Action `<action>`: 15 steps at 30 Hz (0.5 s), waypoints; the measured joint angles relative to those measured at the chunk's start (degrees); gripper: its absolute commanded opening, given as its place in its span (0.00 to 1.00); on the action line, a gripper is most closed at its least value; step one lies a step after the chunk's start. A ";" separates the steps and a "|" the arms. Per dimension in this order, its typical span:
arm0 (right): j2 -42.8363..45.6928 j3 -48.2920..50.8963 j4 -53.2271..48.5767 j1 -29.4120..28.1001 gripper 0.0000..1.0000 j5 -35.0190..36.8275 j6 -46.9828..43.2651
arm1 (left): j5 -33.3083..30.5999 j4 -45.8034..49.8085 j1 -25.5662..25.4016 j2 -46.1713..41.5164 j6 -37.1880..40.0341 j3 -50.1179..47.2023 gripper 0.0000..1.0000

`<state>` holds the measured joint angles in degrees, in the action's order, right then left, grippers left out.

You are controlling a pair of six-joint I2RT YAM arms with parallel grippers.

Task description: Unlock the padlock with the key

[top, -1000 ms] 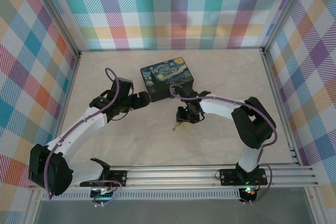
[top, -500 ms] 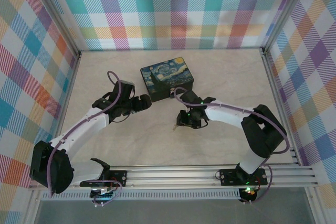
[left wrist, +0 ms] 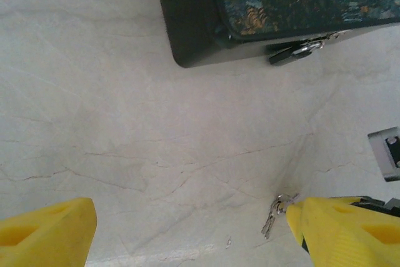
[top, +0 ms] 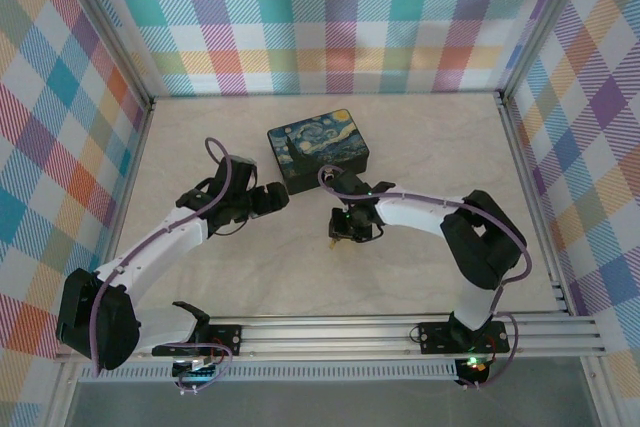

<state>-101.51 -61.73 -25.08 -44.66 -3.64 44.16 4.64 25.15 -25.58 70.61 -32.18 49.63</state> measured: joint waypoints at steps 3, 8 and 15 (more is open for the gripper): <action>-1.46 -1.68 0.00 -0.59 0.25 0.17 0.00 | 0.00 0.04 -0.11 -0.28 0.00 -0.70 0.85; -3.10 -2.69 -0.48 -0.96 0.24 0.61 -0.02 | 0.04 0.04 -0.17 -1.46 0.02 -1.36 0.85; -3.48 -3.17 -2.38 -0.96 0.16 1.75 -0.31 | 0.02 0.17 -0.59 -2.93 0.07 -1.70 0.85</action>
<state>-104.99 -64.90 -27.46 -45.63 -1.89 43.86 4.67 25.32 -26.17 67.68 -32.12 47.92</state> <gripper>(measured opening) 0.182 0.850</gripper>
